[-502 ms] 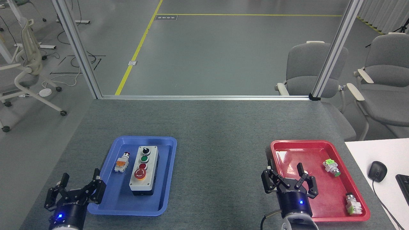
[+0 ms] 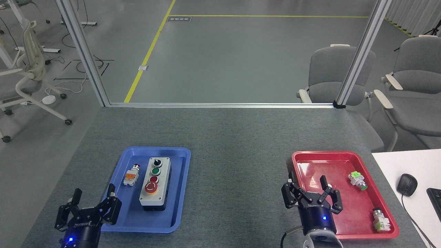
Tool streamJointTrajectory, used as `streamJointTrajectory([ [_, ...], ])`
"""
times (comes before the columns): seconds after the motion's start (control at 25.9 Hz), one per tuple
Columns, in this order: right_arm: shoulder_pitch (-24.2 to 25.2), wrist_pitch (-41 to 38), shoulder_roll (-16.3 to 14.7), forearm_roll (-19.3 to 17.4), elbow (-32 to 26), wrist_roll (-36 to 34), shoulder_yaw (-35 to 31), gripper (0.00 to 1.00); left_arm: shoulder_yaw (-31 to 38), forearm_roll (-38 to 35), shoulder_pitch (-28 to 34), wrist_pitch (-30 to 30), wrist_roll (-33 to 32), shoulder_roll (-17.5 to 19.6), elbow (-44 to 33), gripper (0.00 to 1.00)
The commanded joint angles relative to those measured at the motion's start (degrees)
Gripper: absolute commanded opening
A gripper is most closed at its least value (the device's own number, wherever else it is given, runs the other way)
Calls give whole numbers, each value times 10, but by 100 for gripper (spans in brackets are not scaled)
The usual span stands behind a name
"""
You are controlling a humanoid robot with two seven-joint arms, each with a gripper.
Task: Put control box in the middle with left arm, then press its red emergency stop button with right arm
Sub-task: 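Move the left gripper forward and close it on the grey control box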
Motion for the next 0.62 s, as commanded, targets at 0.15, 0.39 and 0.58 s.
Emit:
streamJointTrajectory([
  [0.15,0,-1,-1,0,0,-3,0,98,-86,-110,37,8,5,-9,-2,99],
  [0.39,-1,0,1,0,0,-3,0,98,-143,-167,5,69,-9,-72,58,99],
  [0.58,-2,0,2,0,0,-3,-1,98,-143,-167,-23,71,-16,-86,126,99],
])
